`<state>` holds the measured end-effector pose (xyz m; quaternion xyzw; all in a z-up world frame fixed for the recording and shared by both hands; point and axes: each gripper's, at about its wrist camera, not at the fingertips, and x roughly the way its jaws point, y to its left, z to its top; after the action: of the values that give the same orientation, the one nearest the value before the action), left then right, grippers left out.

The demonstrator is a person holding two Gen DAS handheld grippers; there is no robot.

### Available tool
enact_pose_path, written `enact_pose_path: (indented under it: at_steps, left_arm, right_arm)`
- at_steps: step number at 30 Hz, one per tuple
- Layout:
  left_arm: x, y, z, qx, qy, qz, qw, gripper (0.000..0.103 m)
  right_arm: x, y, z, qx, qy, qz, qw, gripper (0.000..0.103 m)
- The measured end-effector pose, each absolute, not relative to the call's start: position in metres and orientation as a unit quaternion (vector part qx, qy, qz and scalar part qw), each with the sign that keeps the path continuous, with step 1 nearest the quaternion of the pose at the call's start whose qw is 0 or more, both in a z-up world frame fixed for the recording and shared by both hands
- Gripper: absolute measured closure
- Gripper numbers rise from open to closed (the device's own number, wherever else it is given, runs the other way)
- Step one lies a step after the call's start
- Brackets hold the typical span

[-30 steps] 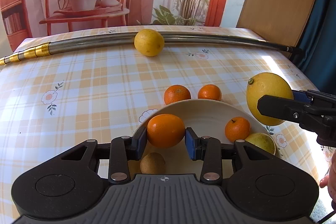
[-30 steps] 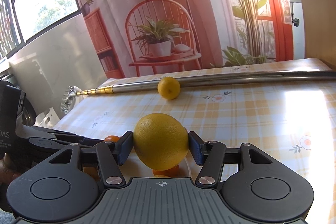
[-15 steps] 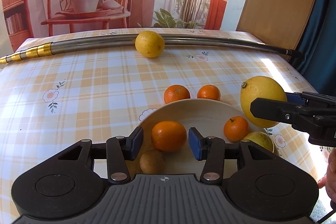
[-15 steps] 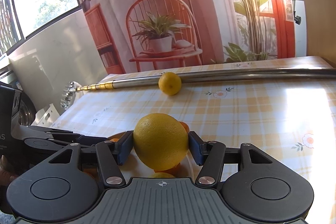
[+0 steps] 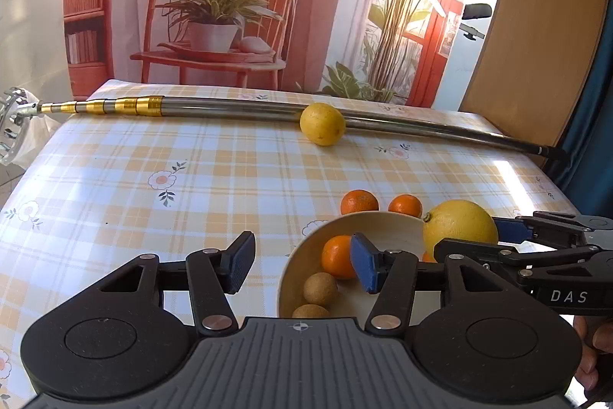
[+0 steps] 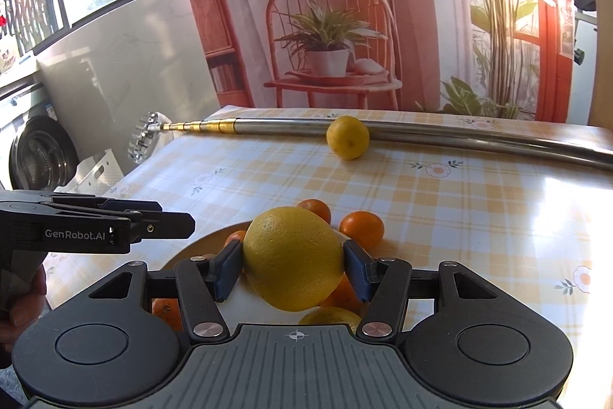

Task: Organize fruits
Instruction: 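Lower mandarin into plate and open left gripper while right lowers lemon in and opens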

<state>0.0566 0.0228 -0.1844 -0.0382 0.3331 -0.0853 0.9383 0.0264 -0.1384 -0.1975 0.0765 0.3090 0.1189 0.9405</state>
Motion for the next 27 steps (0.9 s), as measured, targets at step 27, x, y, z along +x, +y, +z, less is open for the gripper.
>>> enact_pose_path:
  at_steps: [27]
  left_arm:
    - [0.046,0.037,-0.191,-0.048,0.346,-0.055,0.935,0.038]
  right_arm:
    - [0.037,-0.108,-0.213,0.028,0.370,0.146,0.917,0.050]
